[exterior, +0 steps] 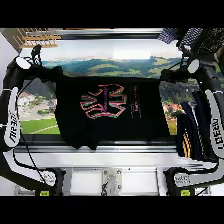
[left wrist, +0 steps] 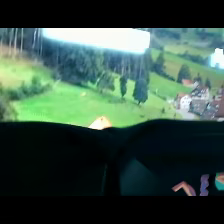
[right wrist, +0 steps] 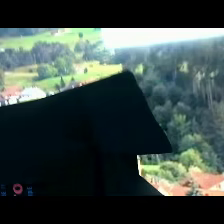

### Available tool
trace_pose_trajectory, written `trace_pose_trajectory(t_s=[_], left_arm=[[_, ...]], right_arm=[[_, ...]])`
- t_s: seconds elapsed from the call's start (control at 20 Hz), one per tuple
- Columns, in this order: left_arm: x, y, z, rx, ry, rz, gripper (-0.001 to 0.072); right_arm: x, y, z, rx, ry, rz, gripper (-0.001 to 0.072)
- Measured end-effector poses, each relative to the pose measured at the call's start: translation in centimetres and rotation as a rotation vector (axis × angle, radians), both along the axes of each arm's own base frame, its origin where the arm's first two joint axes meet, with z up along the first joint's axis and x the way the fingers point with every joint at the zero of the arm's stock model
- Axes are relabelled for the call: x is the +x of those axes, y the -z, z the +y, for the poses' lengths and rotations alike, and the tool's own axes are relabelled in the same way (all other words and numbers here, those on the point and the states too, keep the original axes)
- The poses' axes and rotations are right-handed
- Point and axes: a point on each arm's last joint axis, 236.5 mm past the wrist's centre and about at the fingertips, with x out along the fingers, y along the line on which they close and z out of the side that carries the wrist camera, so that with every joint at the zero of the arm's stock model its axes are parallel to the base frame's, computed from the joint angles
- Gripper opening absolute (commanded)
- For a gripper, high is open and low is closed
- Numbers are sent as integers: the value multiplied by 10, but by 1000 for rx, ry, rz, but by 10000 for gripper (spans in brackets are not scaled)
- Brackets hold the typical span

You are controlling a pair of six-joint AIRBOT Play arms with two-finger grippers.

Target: Fold the clothes and pants, and hang the long-sleeved shirts on hangers.

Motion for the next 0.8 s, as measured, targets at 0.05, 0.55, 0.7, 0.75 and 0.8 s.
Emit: trace_pose_trajectory(t_s=[0.05,0.55,0.7,0.75,0.8], left_arm=[[-9,7,1,2,1,19,6],[-103,103,-6,-4,13,251,327],[-107,98,-7,-7,6,240,548],[-107,90,-6,-7,-1,224,548],[-106,78,-3,-4,-11,198,548]], right_arm=[[-7,8,1,2,1,22,13],[-70,84,29,14,-46,223,365],[-73,77,40,58,-44,214,505],[-73,68,41,61,-45,195,507],[-73,55,41,58,-49,170,515]])
